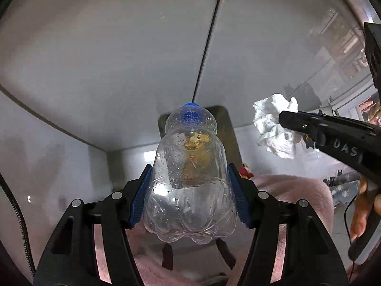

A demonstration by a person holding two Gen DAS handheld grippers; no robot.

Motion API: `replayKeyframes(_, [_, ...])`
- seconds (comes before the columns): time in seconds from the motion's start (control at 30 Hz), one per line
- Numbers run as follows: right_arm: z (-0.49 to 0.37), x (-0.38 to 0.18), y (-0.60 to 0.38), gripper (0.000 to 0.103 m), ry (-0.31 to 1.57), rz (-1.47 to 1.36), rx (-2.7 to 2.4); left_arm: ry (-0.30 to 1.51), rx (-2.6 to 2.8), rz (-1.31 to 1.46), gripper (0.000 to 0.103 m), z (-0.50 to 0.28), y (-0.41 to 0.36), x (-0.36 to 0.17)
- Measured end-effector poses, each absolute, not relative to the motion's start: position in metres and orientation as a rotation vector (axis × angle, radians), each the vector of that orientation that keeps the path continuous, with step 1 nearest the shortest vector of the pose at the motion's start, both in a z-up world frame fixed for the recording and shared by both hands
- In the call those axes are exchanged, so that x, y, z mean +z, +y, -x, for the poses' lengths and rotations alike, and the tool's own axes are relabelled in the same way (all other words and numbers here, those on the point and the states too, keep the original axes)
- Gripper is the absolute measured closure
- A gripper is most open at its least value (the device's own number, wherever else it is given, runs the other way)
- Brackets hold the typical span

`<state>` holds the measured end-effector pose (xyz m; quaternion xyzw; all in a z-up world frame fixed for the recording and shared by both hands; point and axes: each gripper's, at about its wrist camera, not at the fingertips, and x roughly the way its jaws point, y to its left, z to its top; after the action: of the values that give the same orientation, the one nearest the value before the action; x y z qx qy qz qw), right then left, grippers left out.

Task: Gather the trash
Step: 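Carry the bottle and tissue down over the floor trash bin, then open both tools to drop the bottle and tissue into the bin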

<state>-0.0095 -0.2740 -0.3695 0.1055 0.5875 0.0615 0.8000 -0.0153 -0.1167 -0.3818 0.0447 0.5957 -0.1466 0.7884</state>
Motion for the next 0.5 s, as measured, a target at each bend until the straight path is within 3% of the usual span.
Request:
replayKeyframes(0.27, [-0.025,-0.436,-0.273,0.091,1.345,-0.223,0.091,1.418,-0.305,-0.058,0.044,-0.026,-0.122,-0.45])
replayKeyframes(0.5, [-0.045,-0.457,-0.28,0.088,1.376,-0.24,0.09,1.466,-0.306,-0.058,0.044,-0.046,-0.133,-0.48])
